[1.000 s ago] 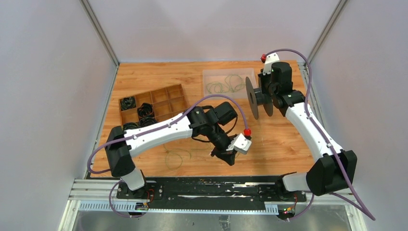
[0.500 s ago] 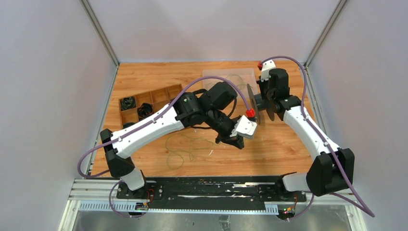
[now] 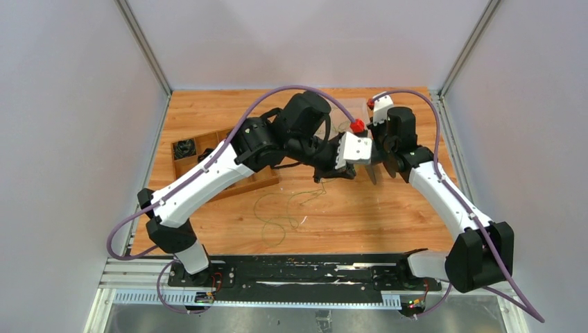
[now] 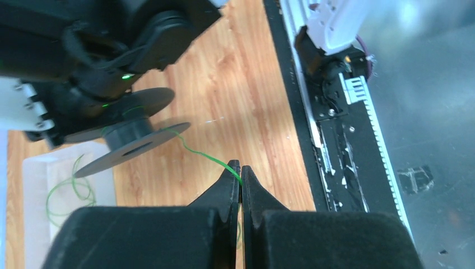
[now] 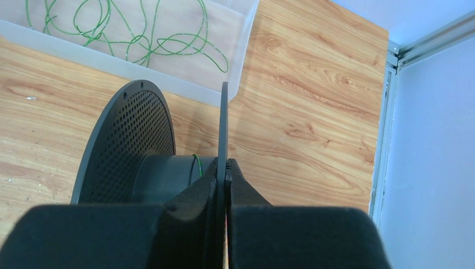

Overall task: Wrap the cables
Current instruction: Wrap the cable around the cable reel.

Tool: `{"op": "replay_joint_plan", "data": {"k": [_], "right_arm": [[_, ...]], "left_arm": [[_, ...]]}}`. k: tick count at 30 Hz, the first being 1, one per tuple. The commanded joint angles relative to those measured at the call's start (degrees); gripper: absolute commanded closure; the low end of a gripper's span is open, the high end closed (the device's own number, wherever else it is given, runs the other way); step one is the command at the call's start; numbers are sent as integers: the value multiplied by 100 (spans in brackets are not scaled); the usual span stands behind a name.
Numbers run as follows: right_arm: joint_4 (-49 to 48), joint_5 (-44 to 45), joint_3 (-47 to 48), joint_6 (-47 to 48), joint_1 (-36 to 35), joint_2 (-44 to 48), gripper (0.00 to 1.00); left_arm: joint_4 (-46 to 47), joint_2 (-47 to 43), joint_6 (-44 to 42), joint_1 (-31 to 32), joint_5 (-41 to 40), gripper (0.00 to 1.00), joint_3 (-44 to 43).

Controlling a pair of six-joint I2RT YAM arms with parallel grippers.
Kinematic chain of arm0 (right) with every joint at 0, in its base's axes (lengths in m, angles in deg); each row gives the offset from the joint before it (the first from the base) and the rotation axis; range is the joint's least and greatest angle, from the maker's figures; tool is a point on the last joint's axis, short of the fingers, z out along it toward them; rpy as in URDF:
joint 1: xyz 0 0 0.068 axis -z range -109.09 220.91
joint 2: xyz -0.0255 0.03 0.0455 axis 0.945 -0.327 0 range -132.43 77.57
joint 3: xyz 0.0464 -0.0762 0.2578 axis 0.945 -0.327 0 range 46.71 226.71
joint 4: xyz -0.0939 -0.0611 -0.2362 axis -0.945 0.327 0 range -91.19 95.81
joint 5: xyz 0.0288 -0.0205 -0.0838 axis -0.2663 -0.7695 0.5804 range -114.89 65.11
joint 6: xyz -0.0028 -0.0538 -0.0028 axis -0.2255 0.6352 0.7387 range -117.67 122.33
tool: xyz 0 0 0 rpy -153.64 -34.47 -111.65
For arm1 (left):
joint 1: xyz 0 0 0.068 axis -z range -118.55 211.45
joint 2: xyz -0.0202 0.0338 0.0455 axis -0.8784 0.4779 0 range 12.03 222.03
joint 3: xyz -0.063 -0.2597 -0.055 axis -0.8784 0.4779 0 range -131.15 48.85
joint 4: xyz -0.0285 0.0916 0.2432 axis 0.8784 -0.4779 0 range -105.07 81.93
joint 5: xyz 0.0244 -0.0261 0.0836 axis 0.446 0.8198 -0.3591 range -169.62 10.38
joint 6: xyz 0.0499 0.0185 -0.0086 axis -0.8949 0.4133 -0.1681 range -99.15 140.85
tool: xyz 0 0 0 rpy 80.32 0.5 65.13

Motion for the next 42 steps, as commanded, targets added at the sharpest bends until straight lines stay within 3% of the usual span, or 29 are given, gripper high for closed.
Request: {"op": "replay_joint_plan", "data": {"k": [1, 11, 22, 42], "right_arm": [[-333, -197, -178, 215, -87, 234, 99], [-147, -823, -397, 377, -181, 466, 99], [501, -1873, -284, 478, -169, 678, 99], [1360, -3839, 541, 96, -70, 708, 99]], "left_arm": [[280, 117, 532, -306, -116, 100, -339], [663, 266, 1068, -1073, -114, 100, -522], [1132, 306, 1480, -2322, 123, 100, -273], [2328, 918, 2404, -4299, 7, 100, 1024]]}}
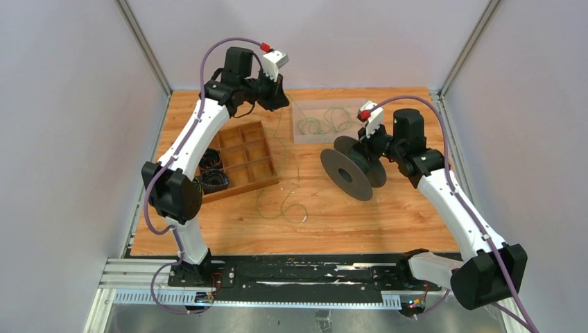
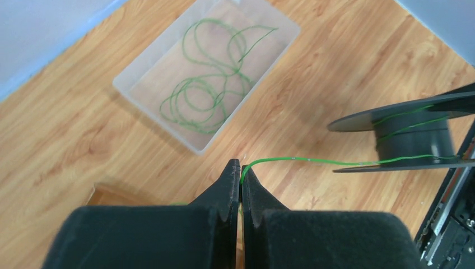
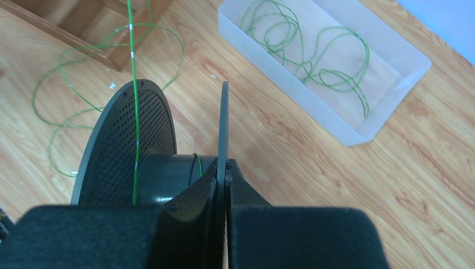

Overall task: Wrap the cables
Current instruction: Wrap the cable around the cable reel.

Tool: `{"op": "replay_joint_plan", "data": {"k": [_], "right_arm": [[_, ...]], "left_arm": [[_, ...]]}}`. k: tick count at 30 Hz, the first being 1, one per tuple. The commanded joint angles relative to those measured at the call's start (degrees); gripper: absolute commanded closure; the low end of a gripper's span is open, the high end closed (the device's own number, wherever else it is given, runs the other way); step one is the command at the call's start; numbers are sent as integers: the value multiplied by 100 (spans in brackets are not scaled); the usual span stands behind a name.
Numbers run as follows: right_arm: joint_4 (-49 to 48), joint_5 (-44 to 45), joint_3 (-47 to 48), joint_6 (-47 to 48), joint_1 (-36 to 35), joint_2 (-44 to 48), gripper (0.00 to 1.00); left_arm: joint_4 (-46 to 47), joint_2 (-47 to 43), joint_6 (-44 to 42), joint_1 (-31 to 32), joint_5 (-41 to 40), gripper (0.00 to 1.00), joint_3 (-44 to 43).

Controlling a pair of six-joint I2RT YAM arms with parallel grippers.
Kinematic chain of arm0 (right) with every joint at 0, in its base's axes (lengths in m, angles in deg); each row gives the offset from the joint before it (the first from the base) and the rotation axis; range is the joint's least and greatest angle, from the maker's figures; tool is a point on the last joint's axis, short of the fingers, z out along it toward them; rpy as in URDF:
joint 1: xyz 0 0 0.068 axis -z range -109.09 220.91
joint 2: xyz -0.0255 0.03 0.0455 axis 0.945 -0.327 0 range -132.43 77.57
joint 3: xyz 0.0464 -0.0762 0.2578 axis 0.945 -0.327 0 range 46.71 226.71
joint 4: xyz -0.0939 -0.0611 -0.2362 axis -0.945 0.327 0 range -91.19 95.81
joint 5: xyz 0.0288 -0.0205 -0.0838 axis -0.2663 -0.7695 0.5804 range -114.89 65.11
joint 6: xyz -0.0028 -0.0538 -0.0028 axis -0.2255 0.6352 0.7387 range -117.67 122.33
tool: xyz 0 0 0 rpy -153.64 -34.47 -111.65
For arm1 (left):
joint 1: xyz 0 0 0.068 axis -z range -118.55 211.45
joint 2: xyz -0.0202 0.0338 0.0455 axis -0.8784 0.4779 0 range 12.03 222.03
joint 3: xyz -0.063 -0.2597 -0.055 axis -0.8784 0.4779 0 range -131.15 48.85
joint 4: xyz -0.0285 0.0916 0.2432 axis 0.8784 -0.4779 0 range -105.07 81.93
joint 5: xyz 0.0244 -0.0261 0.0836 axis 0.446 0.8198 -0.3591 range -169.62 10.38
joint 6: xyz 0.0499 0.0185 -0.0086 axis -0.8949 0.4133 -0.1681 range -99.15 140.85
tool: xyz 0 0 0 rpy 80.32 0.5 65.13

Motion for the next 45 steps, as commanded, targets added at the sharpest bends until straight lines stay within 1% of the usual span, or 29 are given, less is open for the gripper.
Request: {"op": "replay_joint_plan", "data": {"k": [1, 6, 9, 15, 21, 24, 28, 34, 45], "right_arm": [[167, -694, 423, -315, 35, 41, 99], [239, -1075, 694, -650, 143, -6, 99], [242, -1316, 932, -945, 243, -74, 99], [242, -1493, 1393, -1636, 501, -278, 99], [61, -1680, 1673, -2399, 834, -472, 99], [-222, -1759, 1646, -2905, 1047, -507, 99], [-414, -1867, 1633, -3333, 1273, -548, 99], [-515, -1665, 1704, -3783, 1537, -542, 99], [-380, -902, 1747, -4142, 1697, -593, 99]], "left_arm": [[463, 63, 192, -317, -147, 100, 309], [588, 111, 130, -438, -272, 100, 728], [654, 96, 124, -434, -202, 100, 1050], [946, -37, 133, -405, -68, 100, 1942], [1048, -141, -163, -77, -322, 100, 2507], [1090, -172, -245, 91, -393, 100, 2713], [1154, -164, -301, 266, -465, 100, 2893], [1371, -199, -410, 590, -388, 100, 3278], [2029, -451, -304, 1297, -20, 100, 3876]]}}
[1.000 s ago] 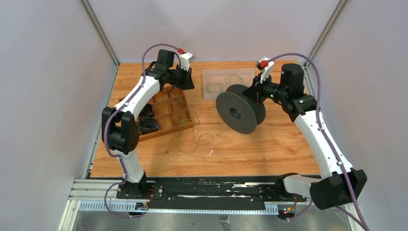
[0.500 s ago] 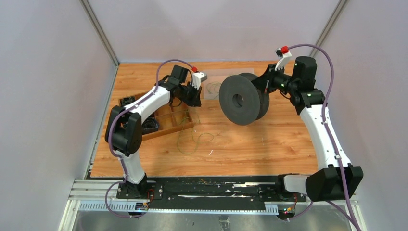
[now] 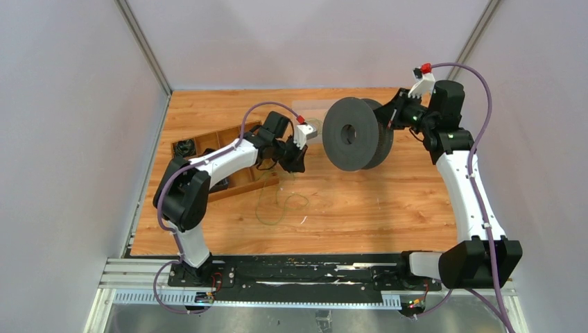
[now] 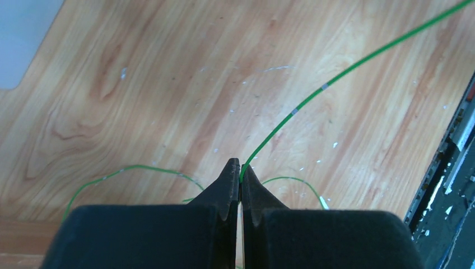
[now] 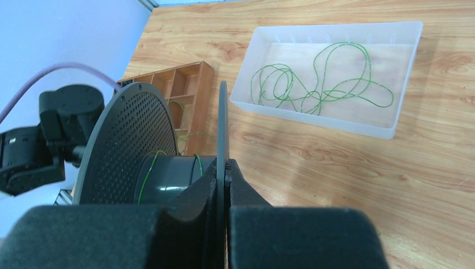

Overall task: Wrap the cables
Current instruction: Wrap the cable around the cable reel.

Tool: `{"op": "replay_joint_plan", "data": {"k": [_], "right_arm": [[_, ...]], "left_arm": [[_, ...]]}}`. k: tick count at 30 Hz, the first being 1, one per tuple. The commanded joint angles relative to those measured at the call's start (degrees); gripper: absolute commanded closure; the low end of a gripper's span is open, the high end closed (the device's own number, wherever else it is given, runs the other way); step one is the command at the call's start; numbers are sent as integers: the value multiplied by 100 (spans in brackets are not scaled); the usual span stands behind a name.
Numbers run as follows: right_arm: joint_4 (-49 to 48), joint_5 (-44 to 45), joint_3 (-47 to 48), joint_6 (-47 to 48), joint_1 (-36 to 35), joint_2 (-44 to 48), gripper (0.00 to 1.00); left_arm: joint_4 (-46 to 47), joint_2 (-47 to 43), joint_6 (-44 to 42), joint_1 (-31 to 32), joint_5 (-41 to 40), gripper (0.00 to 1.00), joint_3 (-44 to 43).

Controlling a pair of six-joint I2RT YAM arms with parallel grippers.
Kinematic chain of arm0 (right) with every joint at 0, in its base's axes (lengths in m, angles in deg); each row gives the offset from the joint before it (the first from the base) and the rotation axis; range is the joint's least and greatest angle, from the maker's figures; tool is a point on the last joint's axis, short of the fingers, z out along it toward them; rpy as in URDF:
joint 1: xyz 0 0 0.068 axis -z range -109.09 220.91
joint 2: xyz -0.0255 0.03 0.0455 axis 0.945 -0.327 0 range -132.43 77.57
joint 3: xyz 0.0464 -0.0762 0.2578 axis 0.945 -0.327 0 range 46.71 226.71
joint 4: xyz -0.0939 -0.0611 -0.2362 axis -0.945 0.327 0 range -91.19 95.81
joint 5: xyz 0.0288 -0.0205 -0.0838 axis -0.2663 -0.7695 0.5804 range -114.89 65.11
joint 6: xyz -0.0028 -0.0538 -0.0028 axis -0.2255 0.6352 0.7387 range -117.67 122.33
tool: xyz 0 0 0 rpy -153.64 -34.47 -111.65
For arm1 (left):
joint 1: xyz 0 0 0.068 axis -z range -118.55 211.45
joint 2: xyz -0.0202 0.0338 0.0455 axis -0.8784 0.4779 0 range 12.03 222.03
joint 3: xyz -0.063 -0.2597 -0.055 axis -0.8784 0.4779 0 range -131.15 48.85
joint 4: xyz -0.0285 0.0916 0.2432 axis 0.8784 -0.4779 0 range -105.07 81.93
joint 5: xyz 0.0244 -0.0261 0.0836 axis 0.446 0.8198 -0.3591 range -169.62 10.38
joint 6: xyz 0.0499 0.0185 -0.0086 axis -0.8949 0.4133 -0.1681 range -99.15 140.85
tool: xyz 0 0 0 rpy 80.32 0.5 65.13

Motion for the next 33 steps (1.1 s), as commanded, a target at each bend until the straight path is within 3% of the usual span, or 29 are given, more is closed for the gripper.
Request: {"op": "replay_joint_plan", "data": {"k": [1, 19, 33], "right_arm": [[-188, 281, 302, -409, 176, 4, 99], [-58, 728, 527, -724, 416, -132, 99], [187, 1392, 596, -579, 360, -288, 99]], "left_arm": [[476, -364, -18, 233, 164, 100, 258], [800, -653, -218, 545, 367, 100, 737], [200, -641, -806, 1665, -242, 100, 77]]}}
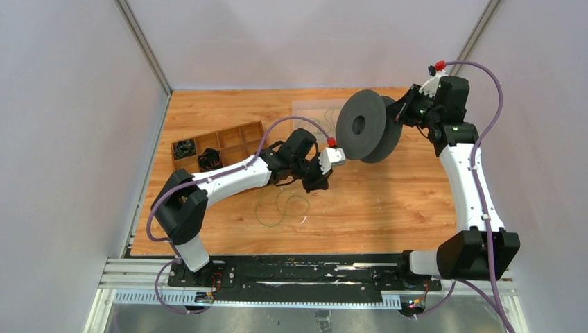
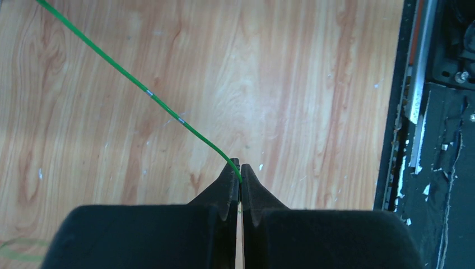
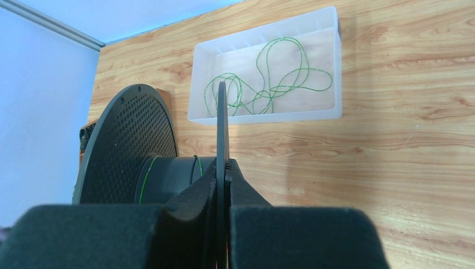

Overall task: Wrap the cables
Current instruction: Wrap the cable around the cable reel.

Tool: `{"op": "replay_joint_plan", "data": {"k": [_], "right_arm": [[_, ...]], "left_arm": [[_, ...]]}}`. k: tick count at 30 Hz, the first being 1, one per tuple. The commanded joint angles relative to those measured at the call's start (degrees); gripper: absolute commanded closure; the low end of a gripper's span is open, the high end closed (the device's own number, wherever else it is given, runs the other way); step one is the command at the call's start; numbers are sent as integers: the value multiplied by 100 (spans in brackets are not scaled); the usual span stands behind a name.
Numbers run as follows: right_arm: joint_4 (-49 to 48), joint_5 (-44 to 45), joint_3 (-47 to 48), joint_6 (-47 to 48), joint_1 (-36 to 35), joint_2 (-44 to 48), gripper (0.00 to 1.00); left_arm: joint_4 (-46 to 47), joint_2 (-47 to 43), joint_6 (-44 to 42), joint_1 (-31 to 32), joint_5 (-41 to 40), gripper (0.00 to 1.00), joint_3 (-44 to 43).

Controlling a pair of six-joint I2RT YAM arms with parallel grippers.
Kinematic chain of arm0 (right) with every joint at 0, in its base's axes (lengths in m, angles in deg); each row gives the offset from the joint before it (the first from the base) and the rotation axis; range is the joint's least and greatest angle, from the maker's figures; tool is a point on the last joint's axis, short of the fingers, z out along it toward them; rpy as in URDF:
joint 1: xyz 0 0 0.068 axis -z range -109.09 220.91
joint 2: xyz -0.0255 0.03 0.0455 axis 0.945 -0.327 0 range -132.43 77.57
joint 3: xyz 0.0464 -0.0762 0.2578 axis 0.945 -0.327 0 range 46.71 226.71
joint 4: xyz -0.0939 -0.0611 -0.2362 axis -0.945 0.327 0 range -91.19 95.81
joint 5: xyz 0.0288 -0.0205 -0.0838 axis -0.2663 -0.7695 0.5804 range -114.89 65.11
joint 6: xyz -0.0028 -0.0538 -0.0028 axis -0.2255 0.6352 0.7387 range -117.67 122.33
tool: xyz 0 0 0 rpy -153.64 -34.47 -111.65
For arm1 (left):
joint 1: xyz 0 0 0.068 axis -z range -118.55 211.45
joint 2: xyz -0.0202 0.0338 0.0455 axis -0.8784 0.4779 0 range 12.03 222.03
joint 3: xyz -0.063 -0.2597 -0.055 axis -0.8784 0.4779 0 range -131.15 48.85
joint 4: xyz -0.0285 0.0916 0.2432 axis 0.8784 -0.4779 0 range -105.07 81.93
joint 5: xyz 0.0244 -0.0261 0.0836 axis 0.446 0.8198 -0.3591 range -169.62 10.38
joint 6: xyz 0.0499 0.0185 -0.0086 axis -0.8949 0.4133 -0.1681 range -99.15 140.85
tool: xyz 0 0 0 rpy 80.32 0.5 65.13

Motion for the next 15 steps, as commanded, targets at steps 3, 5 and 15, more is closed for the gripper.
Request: {"op": "replay_joint_plan", "data": {"k": [3, 5, 15], "right_arm": [[-252, 621, 109, 229, -107, 48, 99], [-244, 866, 47, 453, -228, 74, 99], [-224, 1954, -53, 943, -809, 56, 99]], "left_arm": [[-581, -1, -184, 460, -266, 100, -644], [-779, 73, -193, 592, -319, 100, -869], [-1218, 437, 107, 1073, -388, 100, -1688]]}}
